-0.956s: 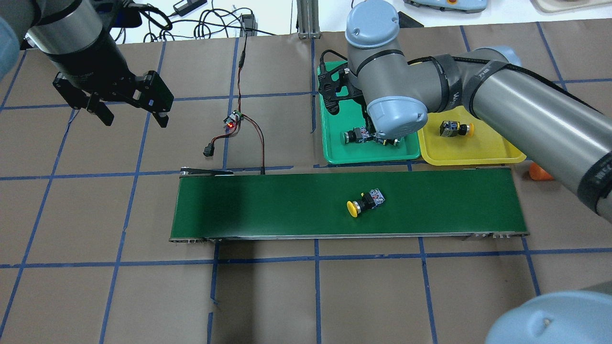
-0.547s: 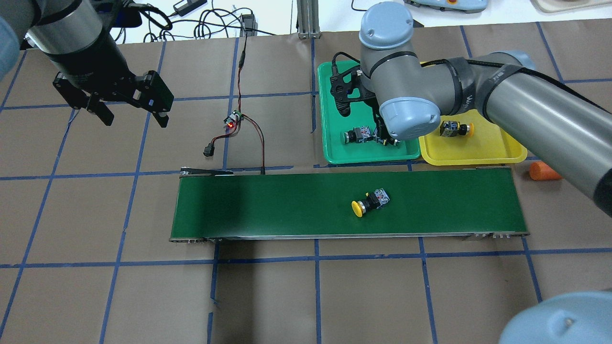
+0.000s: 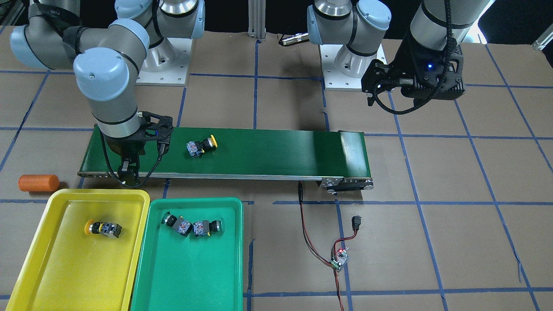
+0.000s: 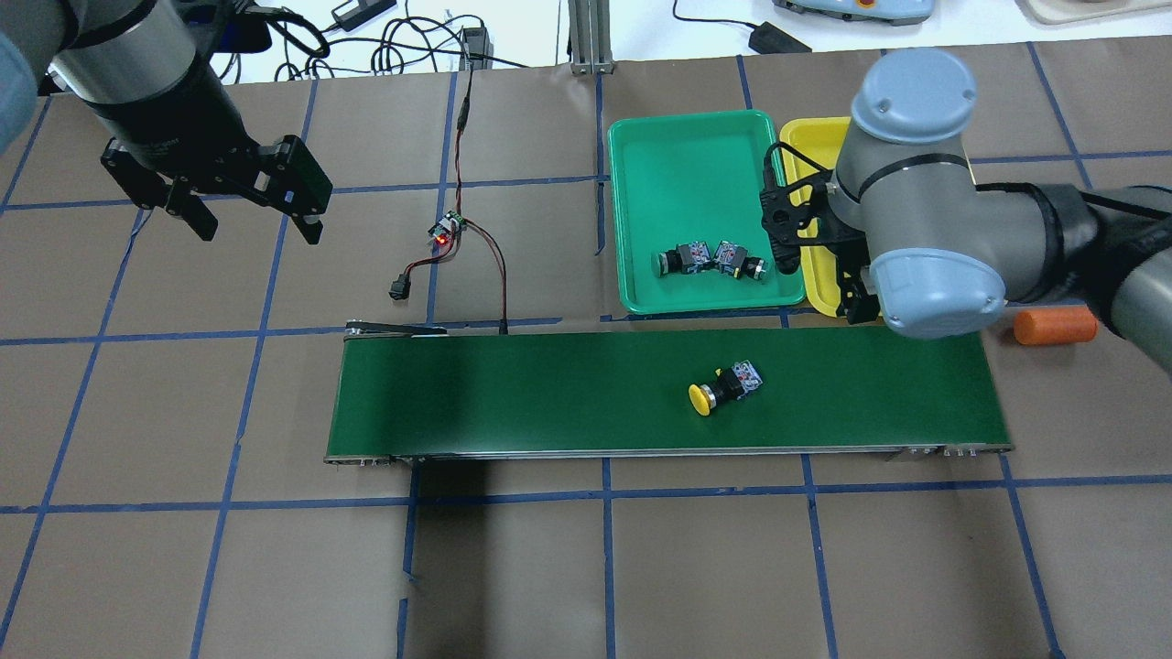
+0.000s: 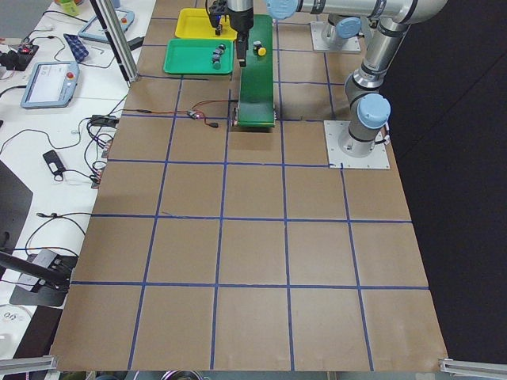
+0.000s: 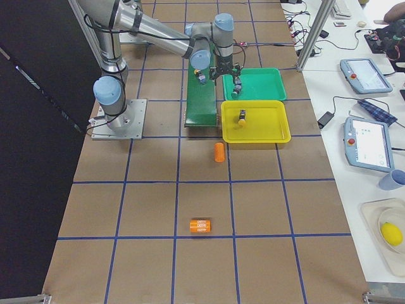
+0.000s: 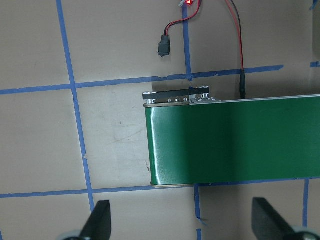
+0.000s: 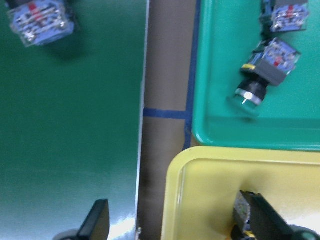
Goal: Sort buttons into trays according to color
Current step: 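Grasp the last yellow-capped button on the belt with the right gripper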
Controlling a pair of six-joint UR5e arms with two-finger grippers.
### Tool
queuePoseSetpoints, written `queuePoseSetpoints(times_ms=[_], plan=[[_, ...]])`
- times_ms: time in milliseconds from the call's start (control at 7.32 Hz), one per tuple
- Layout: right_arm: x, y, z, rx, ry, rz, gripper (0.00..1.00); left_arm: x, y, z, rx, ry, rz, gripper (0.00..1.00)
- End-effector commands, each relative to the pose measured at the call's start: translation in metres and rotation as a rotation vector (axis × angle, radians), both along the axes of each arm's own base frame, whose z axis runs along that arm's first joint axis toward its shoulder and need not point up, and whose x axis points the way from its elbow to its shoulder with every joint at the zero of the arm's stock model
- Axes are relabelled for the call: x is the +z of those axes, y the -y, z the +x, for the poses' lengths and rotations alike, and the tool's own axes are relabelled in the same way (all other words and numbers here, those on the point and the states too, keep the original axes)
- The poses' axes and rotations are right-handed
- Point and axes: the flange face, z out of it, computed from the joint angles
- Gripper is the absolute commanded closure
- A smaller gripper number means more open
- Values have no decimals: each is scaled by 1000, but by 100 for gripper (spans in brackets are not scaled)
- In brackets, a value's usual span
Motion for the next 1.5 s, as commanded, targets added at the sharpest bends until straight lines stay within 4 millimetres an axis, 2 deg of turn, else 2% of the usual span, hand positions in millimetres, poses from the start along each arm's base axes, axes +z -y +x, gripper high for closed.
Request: queuePoseSetpoints(times_ms=[0,137,547,820,956,1093,1366], plan=[[-14,-50,-29,-57,94,28,0,0,0,0,0,1,0,0],[-21,-58,-30,-61,101,41,0,0,0,0,0,-1,1,0],[-27,-65,-25,-61,106,58,0,0,0,0,0,-1,0,0],[-33,-72,-12,-26,131,70,0,-1,1,0,0,-1,1,0],[-34,-75,7,70,122,78,0,-1,1,0,0,-1,1,0],[-33,-73,13,98,120,52,0,0,0,0,0,-1,1,0],[-43,-70,16,94,125,73,0,1,0,0,0,-1,-2,0]])
